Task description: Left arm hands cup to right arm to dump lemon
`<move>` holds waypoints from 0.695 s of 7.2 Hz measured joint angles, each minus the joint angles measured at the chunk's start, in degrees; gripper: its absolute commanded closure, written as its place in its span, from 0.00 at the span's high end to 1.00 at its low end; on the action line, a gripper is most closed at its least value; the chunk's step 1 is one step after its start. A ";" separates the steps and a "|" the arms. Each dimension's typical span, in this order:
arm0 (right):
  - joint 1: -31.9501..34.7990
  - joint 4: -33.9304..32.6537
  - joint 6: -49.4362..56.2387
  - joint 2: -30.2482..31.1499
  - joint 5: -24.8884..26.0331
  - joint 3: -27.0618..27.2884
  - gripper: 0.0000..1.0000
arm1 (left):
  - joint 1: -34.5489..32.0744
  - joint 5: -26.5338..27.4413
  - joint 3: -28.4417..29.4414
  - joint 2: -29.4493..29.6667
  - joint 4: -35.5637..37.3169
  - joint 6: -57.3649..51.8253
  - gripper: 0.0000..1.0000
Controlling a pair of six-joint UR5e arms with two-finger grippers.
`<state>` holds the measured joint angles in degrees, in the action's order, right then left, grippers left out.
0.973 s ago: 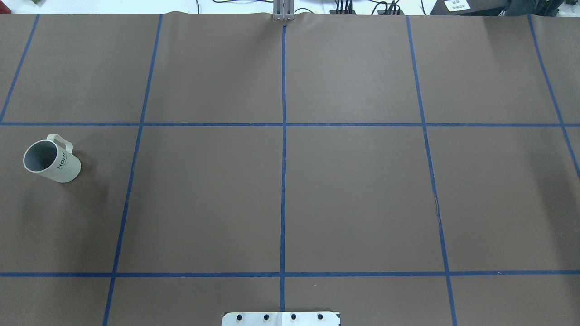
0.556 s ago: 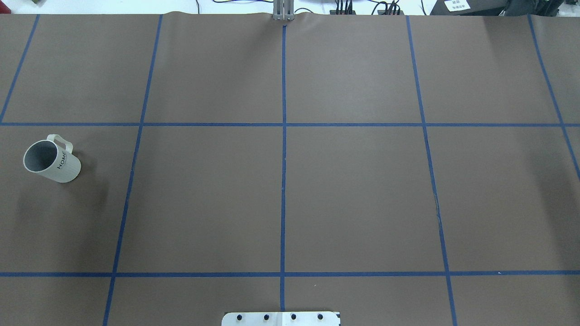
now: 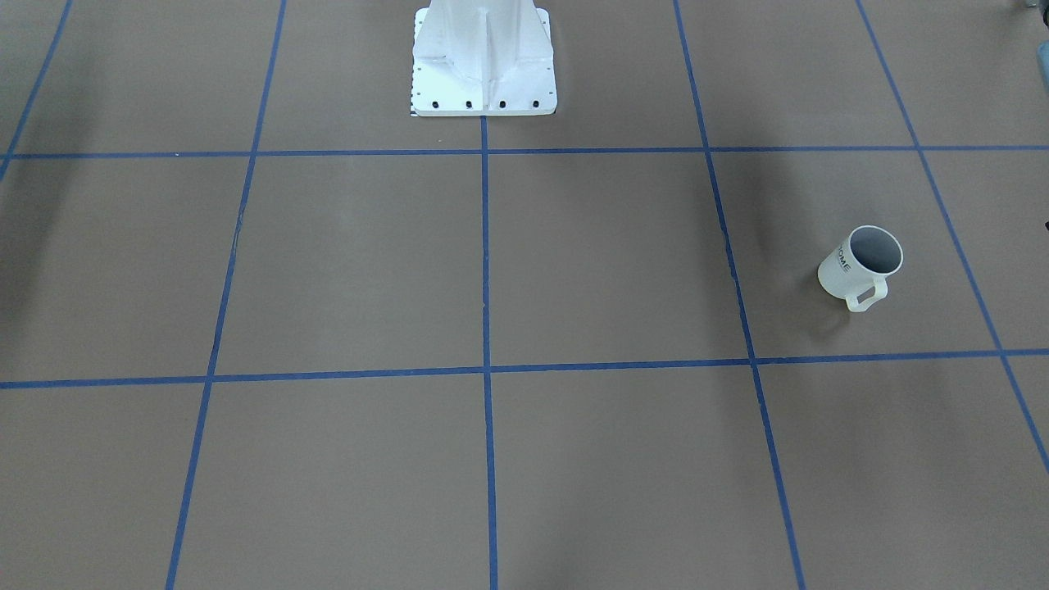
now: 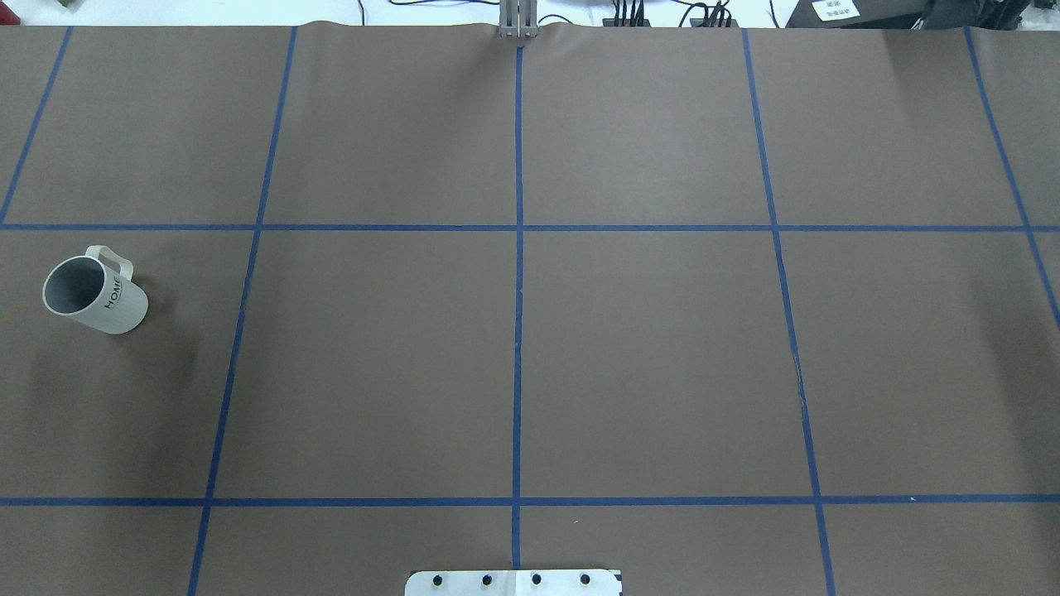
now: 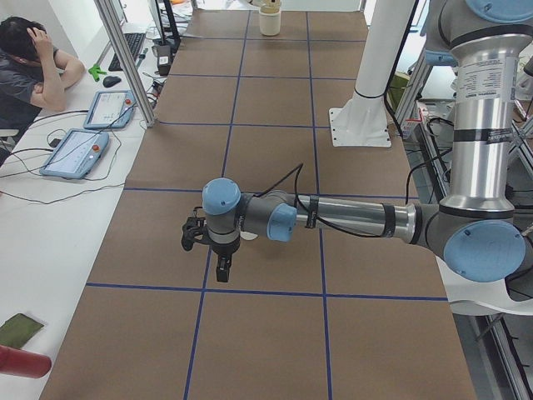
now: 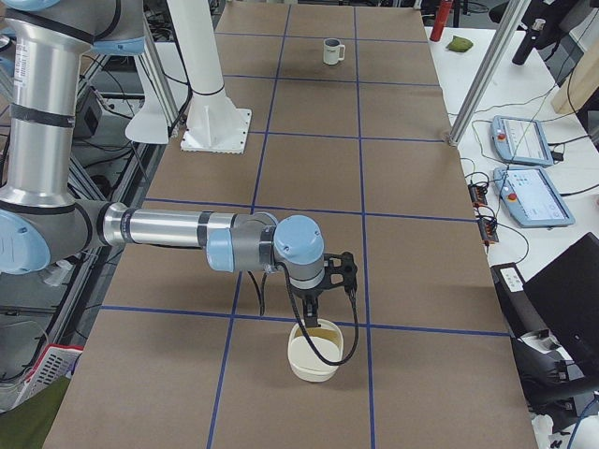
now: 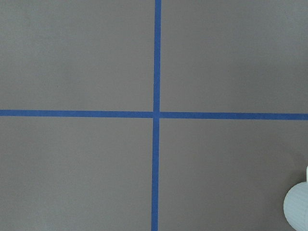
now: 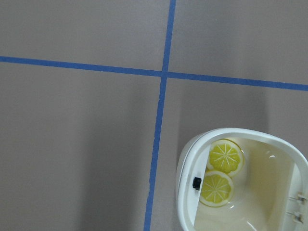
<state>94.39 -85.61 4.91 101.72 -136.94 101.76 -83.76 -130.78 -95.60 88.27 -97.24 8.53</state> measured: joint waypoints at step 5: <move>0.61 0.00 0.64 1.57 0.67 0.21 1.00 | -2.32 0.74 -1.07 2.06 5.89 -5.92 1.00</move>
<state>94.99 -85.61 5.55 103.28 -136.27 101.97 -86.07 -130.04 -96.66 90.33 -91.35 2.61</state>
